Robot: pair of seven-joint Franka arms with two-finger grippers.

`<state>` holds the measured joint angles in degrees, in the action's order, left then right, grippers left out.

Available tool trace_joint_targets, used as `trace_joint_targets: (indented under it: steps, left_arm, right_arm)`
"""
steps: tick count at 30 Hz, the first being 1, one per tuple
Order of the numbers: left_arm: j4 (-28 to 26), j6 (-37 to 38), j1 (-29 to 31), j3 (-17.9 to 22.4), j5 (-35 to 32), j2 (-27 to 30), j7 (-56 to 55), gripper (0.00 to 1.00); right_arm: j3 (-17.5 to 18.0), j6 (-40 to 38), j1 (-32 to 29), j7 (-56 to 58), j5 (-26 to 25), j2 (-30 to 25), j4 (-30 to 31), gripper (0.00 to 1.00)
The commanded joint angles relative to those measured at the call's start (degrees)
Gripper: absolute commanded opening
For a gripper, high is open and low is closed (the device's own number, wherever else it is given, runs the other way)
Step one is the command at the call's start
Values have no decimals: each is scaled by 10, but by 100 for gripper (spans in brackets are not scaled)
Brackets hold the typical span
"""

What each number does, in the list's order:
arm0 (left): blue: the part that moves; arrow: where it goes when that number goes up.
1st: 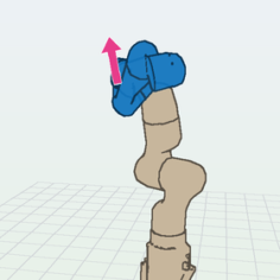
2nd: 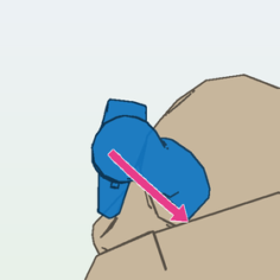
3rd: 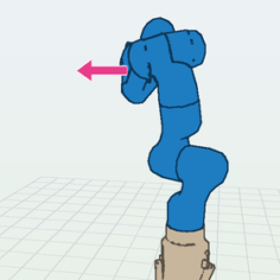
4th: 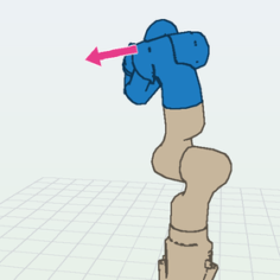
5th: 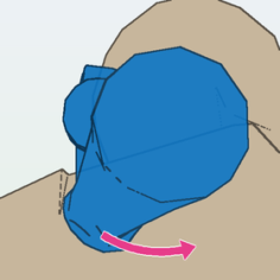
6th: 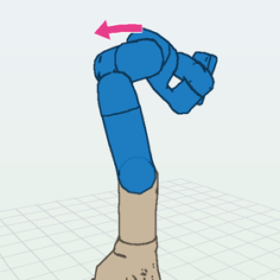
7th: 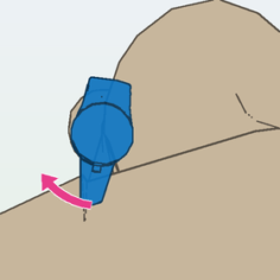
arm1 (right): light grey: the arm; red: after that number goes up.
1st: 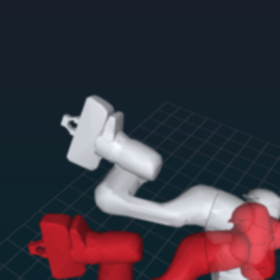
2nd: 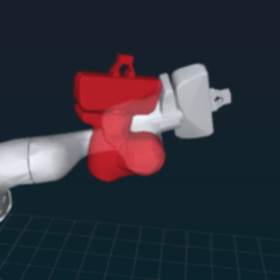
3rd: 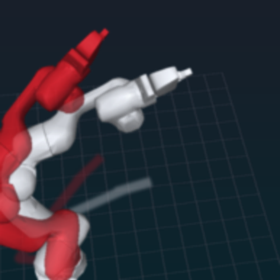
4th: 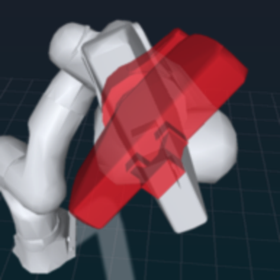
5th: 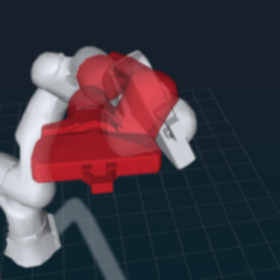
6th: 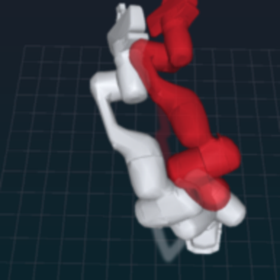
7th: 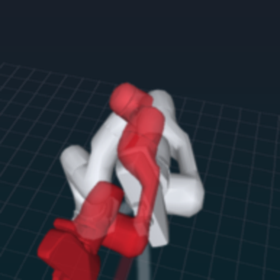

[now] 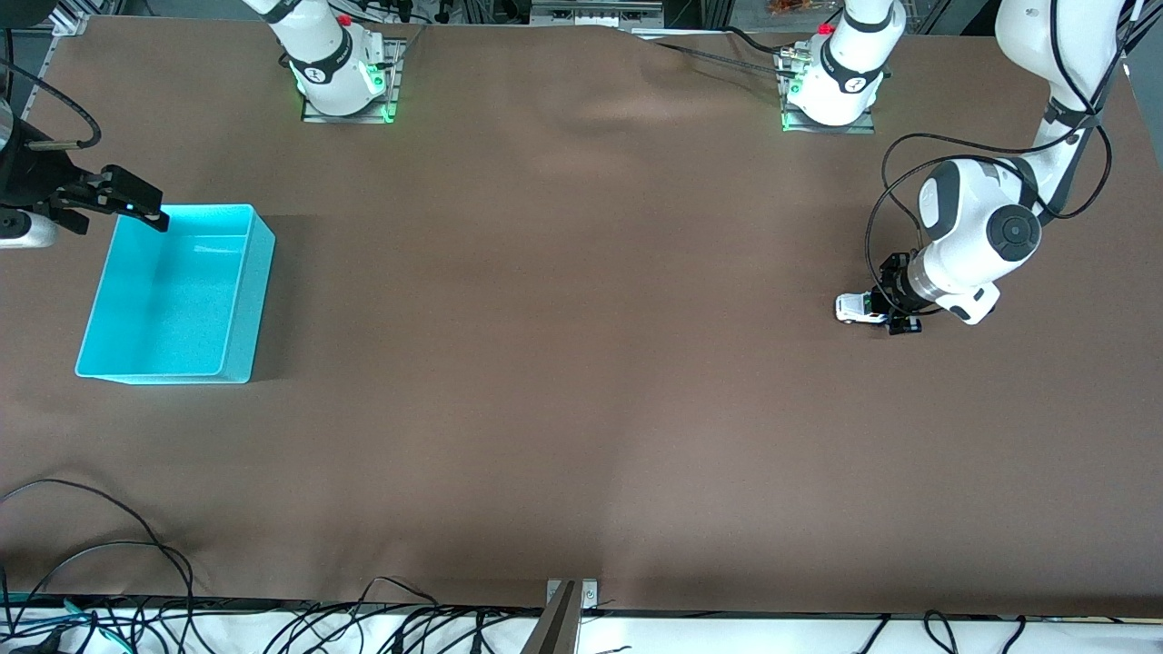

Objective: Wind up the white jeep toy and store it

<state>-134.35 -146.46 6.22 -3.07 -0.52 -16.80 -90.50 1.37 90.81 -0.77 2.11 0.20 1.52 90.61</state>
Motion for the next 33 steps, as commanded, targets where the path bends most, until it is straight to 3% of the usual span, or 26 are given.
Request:
trace_joint_targets:
  steps: [1,3,20,33]
  left_arm:
    - [-4,-8,-2,-3,-16,5,-12,22]
    - [-1,-6,-3,-3,-16,6,-12,17]
    - [1,8,-8,-74,-16,17,-79,16]
    - [1,-19,-33,-78,-17,-11,-143,17]
  right_arm:
    - [1,-10,-2,8,5,3,-15,100]
    - [1,-10,-2,8,5,3,-15,100]
    - [1,-8,-2,8,5,3,-15,100]
    - [0,-9,-2,8,5,3,-15,100]
